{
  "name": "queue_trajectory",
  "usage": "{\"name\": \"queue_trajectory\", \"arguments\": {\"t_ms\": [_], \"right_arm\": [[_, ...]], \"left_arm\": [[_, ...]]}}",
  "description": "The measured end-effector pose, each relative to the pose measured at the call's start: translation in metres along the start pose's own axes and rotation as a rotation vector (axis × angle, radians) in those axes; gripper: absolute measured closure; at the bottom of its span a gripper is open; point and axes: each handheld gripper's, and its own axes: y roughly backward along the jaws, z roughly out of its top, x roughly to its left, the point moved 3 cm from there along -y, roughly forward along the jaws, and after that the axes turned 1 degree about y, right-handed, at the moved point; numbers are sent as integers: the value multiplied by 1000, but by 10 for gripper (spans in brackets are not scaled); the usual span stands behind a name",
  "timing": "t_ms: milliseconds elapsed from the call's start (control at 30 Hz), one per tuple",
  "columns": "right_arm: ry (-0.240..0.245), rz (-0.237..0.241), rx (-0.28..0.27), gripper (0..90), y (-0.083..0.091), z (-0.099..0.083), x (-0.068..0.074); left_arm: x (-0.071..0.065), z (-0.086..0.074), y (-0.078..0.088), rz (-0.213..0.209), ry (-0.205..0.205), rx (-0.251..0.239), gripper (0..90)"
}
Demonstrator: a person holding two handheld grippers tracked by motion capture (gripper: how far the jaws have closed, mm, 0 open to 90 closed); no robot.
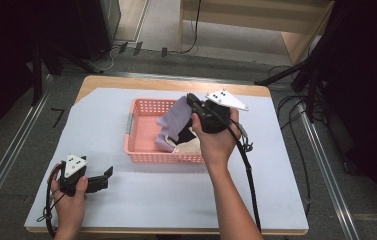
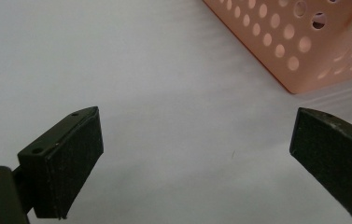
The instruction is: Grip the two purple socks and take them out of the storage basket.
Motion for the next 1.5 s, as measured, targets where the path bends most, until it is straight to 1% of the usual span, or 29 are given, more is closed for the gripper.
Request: {"name": "queue_trajectory", "arguments": {"t_ms": [33,100,133,233,267,333,367,400,433,500,533,567,633,733,767,833,900,1000,1033,1067,1100,1133,1167,1233,1267,1300,1333,1433,1500], "right_arm": [[20,-28,126,880,-15,-24,-4],[11,-20,202,860,-25,-42,-7],[11,-20,202,860,-25,-42,-7],[-45,34,340,767,-41,-69,-5],[-56,52,399,706,-48,-79,0],[-56,53,419,685,-50,-82,2],[-46,37,436,656,-53,-85,3],[-27,48,440,611,-55,-87,4],[-36,40,468,571,-59,-93,5],[-37,40,470,540,-61,-95,4],[-54,46,479,526,-62,-97,4],[-71,59,510,531,-64,-100,6],[-63,68,518,551,-64,-101,7],[-106,99,537,704,-63,-100,9],[-124,108,552,797,-62,-100,9],[-133,108,564,878,-60,-99,9],[-131,91,539,888,-57,-95,8],[-136,110,497,873,-55,-92,8],[-136,116,490,830,-55,-91,9],[-145,133,467,635,-58,-91,12],[-145,133,467,635,-58,-91,12],[-136,131,458,597,-60,-92,12],[-96,116,506,567,-64,-97,13],[-92,109,522,572,-66,-99,14],[-68,95,537,636,-67,-100,15],[-57,89,550,802,-65,-99,14],[-58,84,556,851,-64,-99,13],[-67,79,540,885,-61,-97,12],[-76,83,500,889,-58,-94,12]], "left_arm": [[0,0,0,1,-6,3,35],[0,0,0,-1,-4,3,35],[0,0,0,-2,-7,4,35],[0,0,0,-1,-8,6,35],[0,0,0,-2,-9,6,35],[0,0,0,-1,-10,8,35],[0,0,0,-1,-9,6,35],[0,0,0,-2,-10,7,35],[0,0,0,-2,-9,6,35],[0,0,0,-3,-9,6,35],[0,0,0,-2,-9,7,35],[0,0,0,-2,-10,10,35],[0,0,0,-2,-9,9,35],[0,0,0,-2,-9,7,35],[0,0,0,-2,-9,7,35],[0,0,0,-2,-9,9,35],[0,0,0,-1,-9,9,35],[0,0,0,1,-9,10,35],[0,0,0,4,-9,12,35],[0,0,0,5,-14,13,35],[0,0,-1,5,-15,11,35],[-1,0,-1,5,-13,9,35],[0,0,-1,5,-14,10,35],[0,0,-1,5,-15,10,35],[0,0,-1,4,-13,10,35],[0,0,-1,4,-14,10,35],[0,0,-1,4,-14,10,35],[0,0,0,4,-14,12,35],[0,0,-1,4,-16,12,35]]}}
